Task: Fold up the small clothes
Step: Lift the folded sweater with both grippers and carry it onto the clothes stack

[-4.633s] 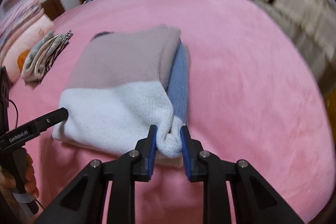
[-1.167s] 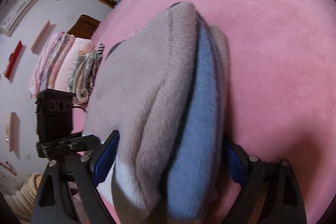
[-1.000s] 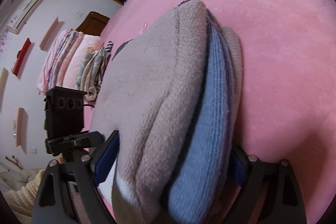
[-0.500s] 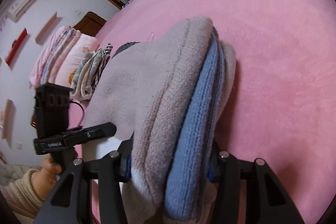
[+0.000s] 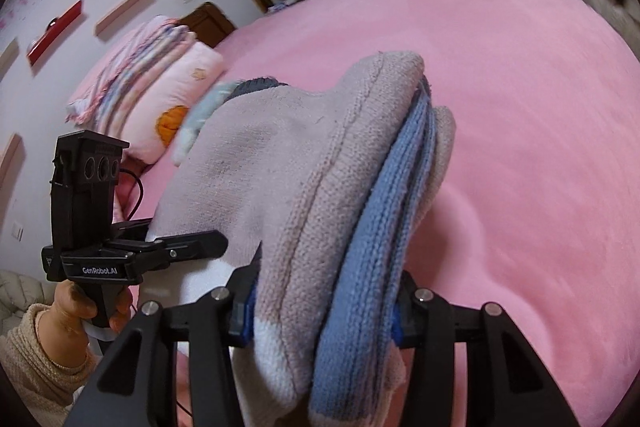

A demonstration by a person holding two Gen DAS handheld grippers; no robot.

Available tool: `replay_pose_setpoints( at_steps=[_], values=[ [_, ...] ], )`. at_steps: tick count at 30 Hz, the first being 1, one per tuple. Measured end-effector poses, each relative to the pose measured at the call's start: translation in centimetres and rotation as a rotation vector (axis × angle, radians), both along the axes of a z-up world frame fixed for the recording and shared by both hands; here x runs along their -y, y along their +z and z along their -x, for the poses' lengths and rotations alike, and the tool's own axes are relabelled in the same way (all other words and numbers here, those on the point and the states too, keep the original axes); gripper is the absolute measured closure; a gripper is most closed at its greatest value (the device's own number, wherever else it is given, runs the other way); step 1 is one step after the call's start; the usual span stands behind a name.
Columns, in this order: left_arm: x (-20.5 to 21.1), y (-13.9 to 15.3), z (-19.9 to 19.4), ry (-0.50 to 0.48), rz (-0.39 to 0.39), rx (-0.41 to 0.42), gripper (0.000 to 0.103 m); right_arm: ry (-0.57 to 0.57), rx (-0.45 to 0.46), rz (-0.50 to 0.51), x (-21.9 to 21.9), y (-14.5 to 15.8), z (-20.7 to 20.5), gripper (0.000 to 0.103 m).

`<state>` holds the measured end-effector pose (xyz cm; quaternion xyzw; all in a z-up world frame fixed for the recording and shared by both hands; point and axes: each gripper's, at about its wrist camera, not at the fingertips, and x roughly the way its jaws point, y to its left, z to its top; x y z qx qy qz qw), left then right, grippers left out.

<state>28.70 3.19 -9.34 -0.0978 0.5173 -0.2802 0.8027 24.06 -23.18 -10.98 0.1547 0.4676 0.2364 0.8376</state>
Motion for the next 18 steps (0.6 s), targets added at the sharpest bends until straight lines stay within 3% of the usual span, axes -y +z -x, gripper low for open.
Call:
replay_pose_setpoints(
  at_steps=[5,10,14,18],
  values=[
    [-10.0,6.3,-2.7,0.081,-0.085,0.071,0.041,0.065,0.071,-0.041,-9.0,4.6,-3.8,0.055],
    [-20.8,11.0,-8.5,0.144,-0.185,0.129,0.039,0.089,0.151,-0.089,-20.0,8.6,-10.0,0.055],
    [-27.0,11.7,-13.3,0.180,-0.264,0.170,0.038,0.076,0.161,-0.130,-27.1,8.9,-14.7,0.055],
    [-31.6,9.3,-18.7,0.212,-0.274,0.165,0.037,0.045,0.151,-0.141,-32.7,7.2,-19.0,0.055]
  ],
)
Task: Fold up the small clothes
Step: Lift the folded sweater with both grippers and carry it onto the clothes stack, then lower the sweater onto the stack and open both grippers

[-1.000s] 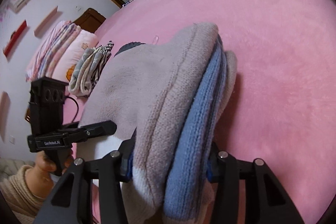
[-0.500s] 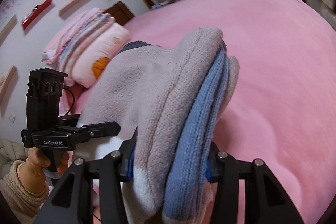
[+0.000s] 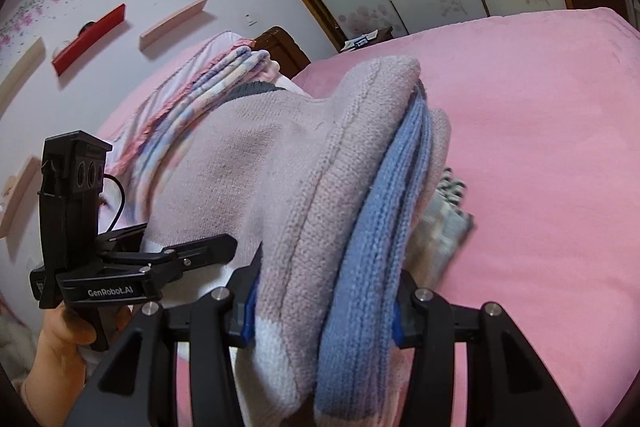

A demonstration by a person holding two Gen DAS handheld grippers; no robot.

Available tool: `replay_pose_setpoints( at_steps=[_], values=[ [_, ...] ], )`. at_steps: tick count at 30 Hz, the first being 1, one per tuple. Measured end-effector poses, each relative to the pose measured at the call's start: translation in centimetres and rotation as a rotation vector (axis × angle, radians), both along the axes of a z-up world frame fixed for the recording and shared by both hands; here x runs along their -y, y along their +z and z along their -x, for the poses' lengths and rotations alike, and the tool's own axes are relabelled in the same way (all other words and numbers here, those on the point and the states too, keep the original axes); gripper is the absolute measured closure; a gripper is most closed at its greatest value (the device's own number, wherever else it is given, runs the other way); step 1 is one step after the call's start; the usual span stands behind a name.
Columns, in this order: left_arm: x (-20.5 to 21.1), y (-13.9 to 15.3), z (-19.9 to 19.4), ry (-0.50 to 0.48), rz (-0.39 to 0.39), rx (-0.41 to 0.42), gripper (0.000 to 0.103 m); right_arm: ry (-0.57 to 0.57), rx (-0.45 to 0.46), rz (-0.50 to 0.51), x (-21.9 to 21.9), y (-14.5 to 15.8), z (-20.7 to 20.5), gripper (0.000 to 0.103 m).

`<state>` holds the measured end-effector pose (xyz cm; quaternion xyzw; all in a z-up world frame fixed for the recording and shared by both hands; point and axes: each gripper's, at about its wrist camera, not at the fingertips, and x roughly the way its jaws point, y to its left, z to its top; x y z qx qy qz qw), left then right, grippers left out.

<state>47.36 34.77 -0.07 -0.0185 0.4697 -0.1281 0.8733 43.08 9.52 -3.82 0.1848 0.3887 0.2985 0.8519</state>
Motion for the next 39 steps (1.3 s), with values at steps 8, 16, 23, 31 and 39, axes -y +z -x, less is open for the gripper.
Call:
replay_pose_setpoints(
  at_steps=[8,16,23,31,39],
  values=[
    [-1.3,-10.2,-7.0,-0.001,0.039,-0.096,0.033,-0.065,-0.133,0.036,-3.6,-7.5,-5.5,0.055],
    [-1.9,-14.8,-8.0,0.049,0.048,-0.035,0.000,-0.069,-0.120,0.111,-2.9,-11.3,-4.1,0.051],
    [-1.5,-12.5,-6.0,0.104,-0.136,0.029,0.000,-0.042,-0.062,0.224,-3.7,-8.8,-2.7,0.042],
    [-0.8,-9.5,-1.8,0.199,-0.341,0.144,0.000,-0.086,0.136,0.454,-2.2,-5.3,3.0,0.033],
    [3.3,-4.3,6.1,0.228,-0.274,0.180,0.000,-0.111,0.170,0.511,-0.1,-1.6,9.1,0.033]
  ],
)
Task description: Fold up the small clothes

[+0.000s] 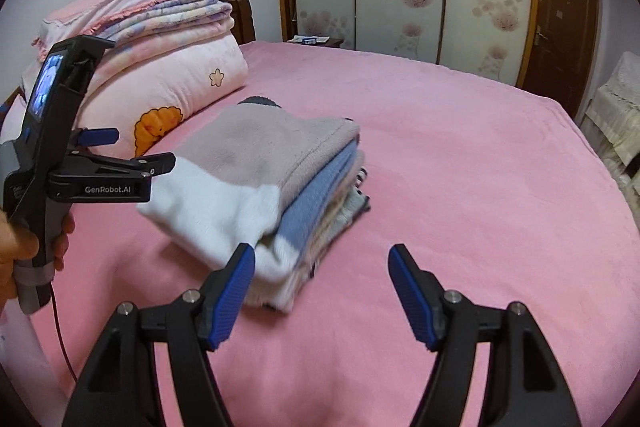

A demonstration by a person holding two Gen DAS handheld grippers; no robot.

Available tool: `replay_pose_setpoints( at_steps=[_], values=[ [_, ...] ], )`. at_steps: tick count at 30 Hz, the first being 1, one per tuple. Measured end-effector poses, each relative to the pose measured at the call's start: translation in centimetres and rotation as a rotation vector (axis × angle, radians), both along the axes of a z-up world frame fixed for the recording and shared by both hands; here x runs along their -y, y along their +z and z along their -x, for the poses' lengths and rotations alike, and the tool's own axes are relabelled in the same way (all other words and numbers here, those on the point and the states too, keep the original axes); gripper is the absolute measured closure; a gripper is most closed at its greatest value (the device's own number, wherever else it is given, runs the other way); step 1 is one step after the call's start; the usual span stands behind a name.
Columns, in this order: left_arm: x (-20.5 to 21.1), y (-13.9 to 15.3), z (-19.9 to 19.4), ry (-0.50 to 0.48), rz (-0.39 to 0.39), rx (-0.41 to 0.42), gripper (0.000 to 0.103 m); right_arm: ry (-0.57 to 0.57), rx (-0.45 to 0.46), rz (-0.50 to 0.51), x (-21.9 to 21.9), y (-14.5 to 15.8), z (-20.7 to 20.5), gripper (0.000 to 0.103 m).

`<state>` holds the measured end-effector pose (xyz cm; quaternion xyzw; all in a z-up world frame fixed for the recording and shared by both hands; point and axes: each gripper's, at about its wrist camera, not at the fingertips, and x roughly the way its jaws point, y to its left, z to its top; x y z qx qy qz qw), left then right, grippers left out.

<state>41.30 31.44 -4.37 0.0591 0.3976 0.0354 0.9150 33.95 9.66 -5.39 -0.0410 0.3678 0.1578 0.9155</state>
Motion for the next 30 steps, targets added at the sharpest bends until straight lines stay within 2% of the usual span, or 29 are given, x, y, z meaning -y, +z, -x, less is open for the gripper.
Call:
replay_pose_setpoints(
  at_steps=[5,8,14,17,20,24,26,30],
  values=[
    [3.1,2.8,5.5,-0.008,0.046,0.030,0.000,-0.022,0.010,0.009,2.3,2.9,4.6,0.033],
    [4.5,4.2,8.5,-0.001,0.101,0.040,0.000,-0.039,0.012,0.016,3.8,4.3,7.2,0.033],
    [8.8,6.8,15.4,-0.022,0.094,0.113,0.000,-0.070,0.008,-0.005,7.6,6.4,12.4,0.033],
    [10.4,7.6,18.8,-0.006,0.146,0.145,0.000,-0.094,0.005,-0.028,9.6,7.0,14.7,0.033],
    [11.7,8.1,21.5,0.012,0.237,0.127,0.000,-0.131,-0.005,-0.047,11.7,7.3,16.9,0.033],
    [12.9,8.1,24.2,0.021,0.354,0.049,0.000,-0.197,-0.007,-0.063,14.6,7.4,19.9,0.033],
    [13.9,7.9,25.7,0.020,0.359,0.026,0.000,-0.231,0.001,-0.071,15.9,7.5,21.5,0.033],
    [16.0,7.7,28.8,0.025,0.327,0.031,0.000,-0.301,0.009,-0.086,18.4,7.5,24.4,0.033]
  ],
)
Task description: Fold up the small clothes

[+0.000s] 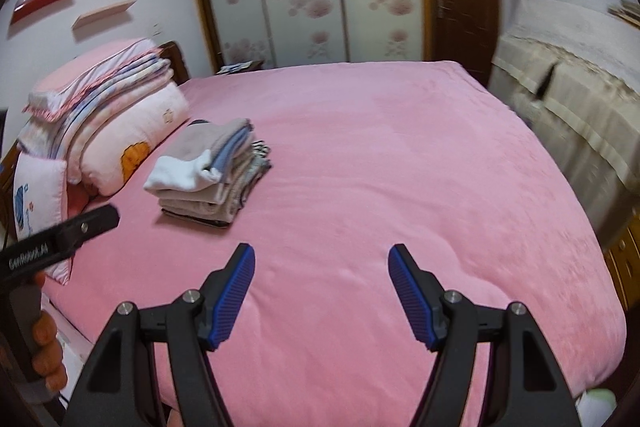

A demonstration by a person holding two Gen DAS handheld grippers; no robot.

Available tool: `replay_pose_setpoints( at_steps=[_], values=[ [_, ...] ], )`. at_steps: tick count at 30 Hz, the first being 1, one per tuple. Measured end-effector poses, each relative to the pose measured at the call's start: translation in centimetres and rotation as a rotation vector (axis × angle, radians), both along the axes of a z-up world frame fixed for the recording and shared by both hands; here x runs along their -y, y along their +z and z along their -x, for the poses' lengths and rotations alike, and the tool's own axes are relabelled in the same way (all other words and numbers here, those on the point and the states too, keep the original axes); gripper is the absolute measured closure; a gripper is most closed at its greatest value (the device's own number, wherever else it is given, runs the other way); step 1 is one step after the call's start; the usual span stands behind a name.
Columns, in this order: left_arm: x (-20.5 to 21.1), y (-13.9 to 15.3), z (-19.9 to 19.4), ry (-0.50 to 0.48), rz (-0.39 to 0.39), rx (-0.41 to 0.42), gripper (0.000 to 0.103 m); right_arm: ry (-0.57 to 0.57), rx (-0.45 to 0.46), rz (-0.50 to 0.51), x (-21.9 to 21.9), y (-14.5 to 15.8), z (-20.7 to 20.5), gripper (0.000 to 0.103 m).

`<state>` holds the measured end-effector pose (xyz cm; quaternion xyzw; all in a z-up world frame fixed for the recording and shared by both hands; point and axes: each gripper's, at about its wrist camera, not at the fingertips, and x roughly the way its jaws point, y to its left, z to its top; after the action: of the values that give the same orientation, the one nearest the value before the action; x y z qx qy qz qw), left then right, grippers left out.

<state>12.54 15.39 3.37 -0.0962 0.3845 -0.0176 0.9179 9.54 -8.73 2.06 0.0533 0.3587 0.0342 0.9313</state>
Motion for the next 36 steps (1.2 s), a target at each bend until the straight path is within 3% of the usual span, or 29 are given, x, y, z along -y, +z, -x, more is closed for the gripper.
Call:
replay_pose_setpoints(
  at_steps=[13,36],
  values=[
    [5.5,-0.4,5.9,-0.037,-0.087,-0.014,0.000,-0.087,-0.030,-0.004,4.2,-0.8,5.5,0.030],
    [9.2,0.4,7.6,-0.044,-0.125,0.020,0.000,-0.056,-0.033,0.024,4.0,-1.3,6.8,0.028]
  ],
)
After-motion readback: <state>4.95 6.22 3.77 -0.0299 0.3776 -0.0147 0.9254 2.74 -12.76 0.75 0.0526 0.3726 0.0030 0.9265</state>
